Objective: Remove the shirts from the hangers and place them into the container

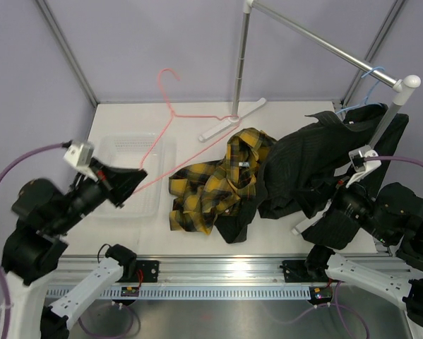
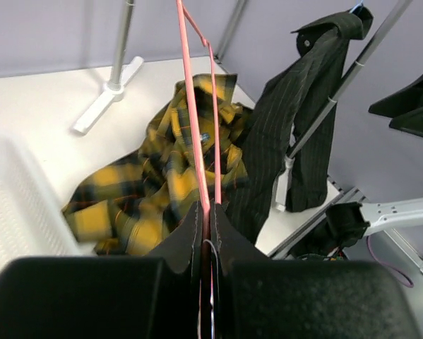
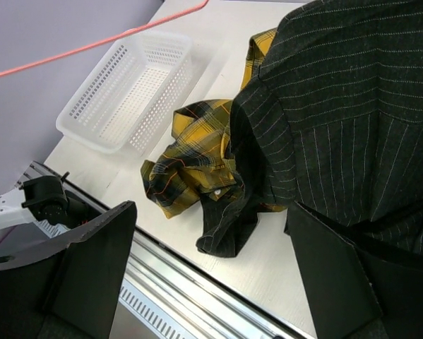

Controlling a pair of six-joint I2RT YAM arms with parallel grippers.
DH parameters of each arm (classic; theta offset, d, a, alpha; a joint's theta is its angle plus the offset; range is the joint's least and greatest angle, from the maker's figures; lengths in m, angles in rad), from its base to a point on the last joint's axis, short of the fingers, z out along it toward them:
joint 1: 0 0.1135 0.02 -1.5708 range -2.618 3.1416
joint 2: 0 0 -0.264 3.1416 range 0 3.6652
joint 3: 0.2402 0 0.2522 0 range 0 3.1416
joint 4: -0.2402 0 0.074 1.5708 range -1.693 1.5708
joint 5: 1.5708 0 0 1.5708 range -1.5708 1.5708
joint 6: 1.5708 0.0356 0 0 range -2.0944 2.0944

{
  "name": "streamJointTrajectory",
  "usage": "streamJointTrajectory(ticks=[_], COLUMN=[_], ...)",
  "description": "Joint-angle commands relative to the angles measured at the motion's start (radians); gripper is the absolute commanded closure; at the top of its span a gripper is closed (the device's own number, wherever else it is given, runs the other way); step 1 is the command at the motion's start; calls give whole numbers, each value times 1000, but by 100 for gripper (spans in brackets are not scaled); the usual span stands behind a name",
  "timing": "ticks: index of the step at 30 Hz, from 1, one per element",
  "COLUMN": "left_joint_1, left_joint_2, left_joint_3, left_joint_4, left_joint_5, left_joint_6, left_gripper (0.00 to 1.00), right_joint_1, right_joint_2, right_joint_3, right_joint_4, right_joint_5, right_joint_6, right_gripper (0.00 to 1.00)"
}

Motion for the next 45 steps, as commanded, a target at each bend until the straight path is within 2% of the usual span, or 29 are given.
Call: streamJointTrajectory(ticks=[1, 2, 3, 7, 11, 17, 25, 38, 43, 44, 45], left_joint_1=[1, 1, 3, -34, -117, -201, -240, -283, -287, -289, -289], left_joint_2=[223, 258, 295, 461, 646, 748, 916, 1093, 1086, 1078, 1057], left_joint_3=[-49, -44, -32, 57, 221, 290, 411, 556, 495, 478, 443], left_joint_4=[360, 394, 424, 569, 582, 662, 699, 691, 697, 697, 697], left_joint_5=[111, 114, 120, 114, 21, -75, -52, -76, -111, -124, -134], left_joint_6=[-11, -9, -6, 11, 87, 144, 158, 195, 190, 187, 187], left_gripper=[100, 100, 100, 100, 100, 100, 100, 100, 100, 97, 90], right_joint_1=[7, 7, 7, 7, 7, 8, 7, 7, 7, 7, 7], right_joint_2=[-6, -15, -18, -32, -20, 0, 0, -8, 1, 6, 26], right_joint_3=[-3, -11, -18, -54, -104, -132, -133, -147, -156, -155, -155], right_joint_4=[-35, -40, -43, -45, -23, 0, -2, -6, 9, 12, 20], right_joint_5=[27, 15, 7, -14, -49, -63, -60, -57, -48, -45, -40], right_joint_6=[25, 27, 31, 48, 60, 64, 68, 77, 70, 70, 67], right_gripper=[14, 83, 100, 100, 100, 100, 100, 100, 100, 100, 100])
